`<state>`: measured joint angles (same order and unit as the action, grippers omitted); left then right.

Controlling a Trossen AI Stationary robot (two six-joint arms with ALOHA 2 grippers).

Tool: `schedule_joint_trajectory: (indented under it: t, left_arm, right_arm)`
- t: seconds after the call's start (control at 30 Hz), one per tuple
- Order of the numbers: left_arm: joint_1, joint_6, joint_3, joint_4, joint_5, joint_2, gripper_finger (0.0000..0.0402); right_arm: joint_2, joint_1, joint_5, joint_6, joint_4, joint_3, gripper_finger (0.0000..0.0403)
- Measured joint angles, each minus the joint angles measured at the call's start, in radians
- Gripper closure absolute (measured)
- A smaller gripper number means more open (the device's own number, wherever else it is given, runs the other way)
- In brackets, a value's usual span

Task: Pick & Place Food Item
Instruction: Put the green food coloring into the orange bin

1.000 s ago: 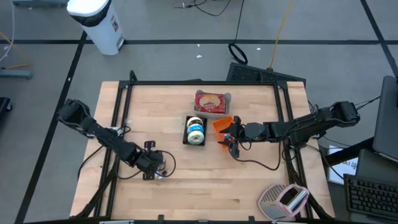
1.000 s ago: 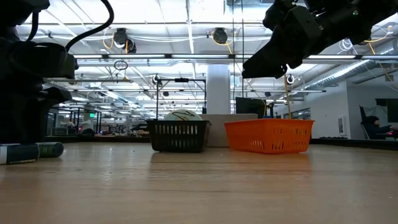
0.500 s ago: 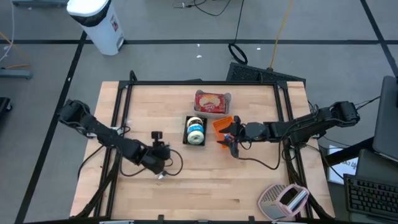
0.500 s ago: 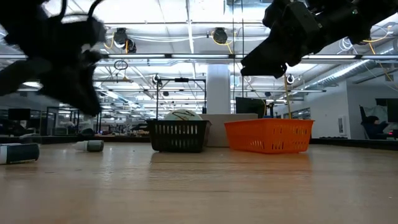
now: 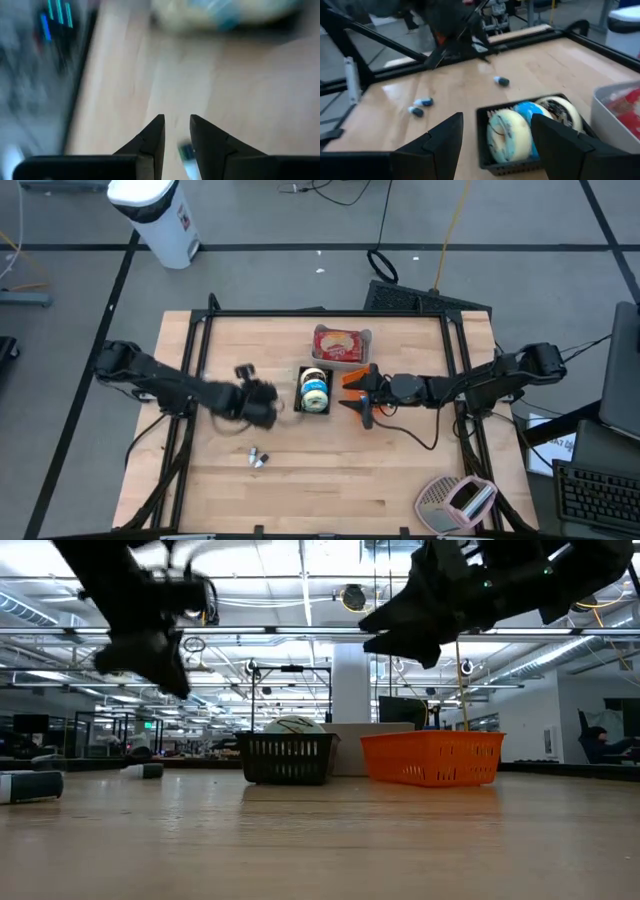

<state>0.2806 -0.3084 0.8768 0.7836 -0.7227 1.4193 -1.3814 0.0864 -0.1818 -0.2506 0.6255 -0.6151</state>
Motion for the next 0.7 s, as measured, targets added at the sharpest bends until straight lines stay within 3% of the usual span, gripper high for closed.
schedule_joint_trajectory:
  t: [0.1, 0.17, 0.33, 0.47, 0.7]
  left_arm:
    - [-0.128, -0.156, -0.014, 0.094, 0.126, -0.032, 0.0309]
    - [-0.206, -0.138, -0.048, 0.059, 0.169, -0.074, 0.0309]
    - [-0.437, -0.186, -0.152, 0.036, 0.168, -0.171, 0.0309]
    - [-0.579, -0.155, -0.243, -0.052, 0.281, -0.184, 0.0309]
    - [-0.685, -0.146, -0.330, -0.209, 0.442, -0.170, 0.0309]
  right_arm:
    - [-0.009, -0.020, 0.000, -0.018, -0.008, 0.000, 0.0179]
    - [-0.009, -0.037, 0.000, -0.022, -0.003, 0.000, 0.0179]
    - [-0.009, -0.064, 0.000, -0.022, -0.002, 0.000, 0.0179]
    - [-0.009, -0.068, 0.003, 0.001, -0.005, 0.000, 0.0179]
    - [-0.009, -0.068, 0.003, 0.056, -0.005, 0.000, 0.0179]
